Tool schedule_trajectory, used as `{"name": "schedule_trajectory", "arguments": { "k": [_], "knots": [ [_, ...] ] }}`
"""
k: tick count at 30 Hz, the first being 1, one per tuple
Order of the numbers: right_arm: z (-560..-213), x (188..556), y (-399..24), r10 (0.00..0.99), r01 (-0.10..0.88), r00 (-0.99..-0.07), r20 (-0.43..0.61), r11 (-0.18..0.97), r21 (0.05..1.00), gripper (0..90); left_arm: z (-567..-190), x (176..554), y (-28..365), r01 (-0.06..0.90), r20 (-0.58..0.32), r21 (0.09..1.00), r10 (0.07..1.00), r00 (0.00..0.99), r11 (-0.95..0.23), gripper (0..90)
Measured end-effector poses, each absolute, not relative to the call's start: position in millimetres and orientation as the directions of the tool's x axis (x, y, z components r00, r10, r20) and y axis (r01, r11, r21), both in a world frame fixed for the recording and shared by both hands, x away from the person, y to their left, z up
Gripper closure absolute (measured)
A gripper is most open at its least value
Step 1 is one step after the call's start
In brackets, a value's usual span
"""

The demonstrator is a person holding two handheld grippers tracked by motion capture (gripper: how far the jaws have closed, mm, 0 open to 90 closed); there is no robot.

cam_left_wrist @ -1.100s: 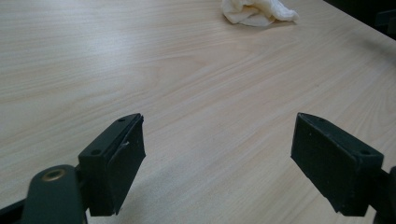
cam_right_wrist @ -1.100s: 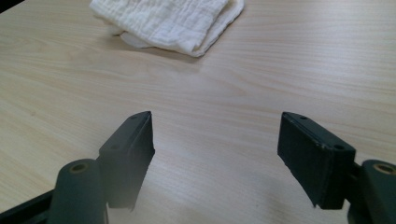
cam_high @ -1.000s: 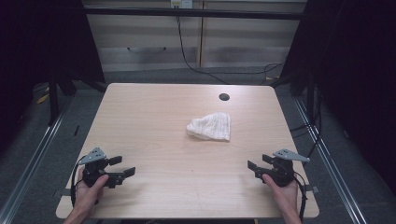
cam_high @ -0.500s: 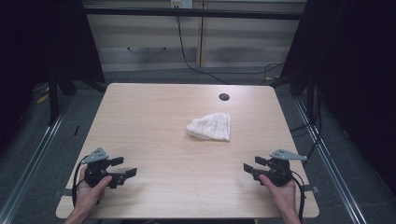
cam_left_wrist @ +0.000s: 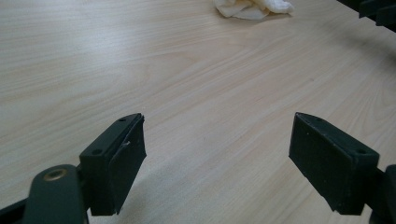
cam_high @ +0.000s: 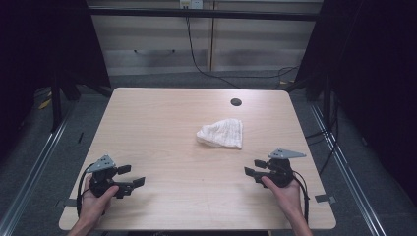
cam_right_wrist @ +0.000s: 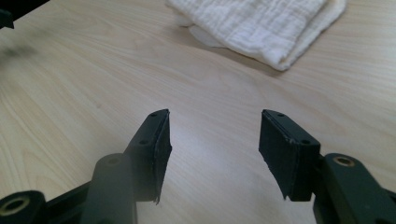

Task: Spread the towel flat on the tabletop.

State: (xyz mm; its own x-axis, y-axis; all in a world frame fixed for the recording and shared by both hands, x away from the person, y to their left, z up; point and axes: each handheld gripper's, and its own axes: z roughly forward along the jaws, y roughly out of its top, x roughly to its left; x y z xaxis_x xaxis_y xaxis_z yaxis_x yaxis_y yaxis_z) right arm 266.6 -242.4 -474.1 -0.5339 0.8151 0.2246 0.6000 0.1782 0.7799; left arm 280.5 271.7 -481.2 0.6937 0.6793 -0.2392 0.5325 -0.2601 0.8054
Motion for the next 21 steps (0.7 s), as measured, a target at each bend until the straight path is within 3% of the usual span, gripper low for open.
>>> {"name": "schedule_trajectory", "arguments": {
  "k": [6,12,21],
  "knots": [
    [-459.7,292.7,-227.3,0.785,0.597,-0.592,0.181,0.276,0.754,48.7,-480.9,278.9,270.6,0.528,-0.239,0.807,0.672,0.701,-0.264,18.3],
    [-457.9,311.7,-225.4,0.766,0.607,-0.609,0.205,0.284,0.742,49.8,-481.0,279.0,270.2,0.527,-0.236,0.804,0.665,0.708,-0.275,18.3],
    [-462.1,341.1,-219.1,0.772,0.606,-0.602,0.204,0.275,0.746,60.7,-480.7,278.6,270.7,0.519,-0.229,0.810,0.667,0.709,-0.273,18.4]
  ]
}}
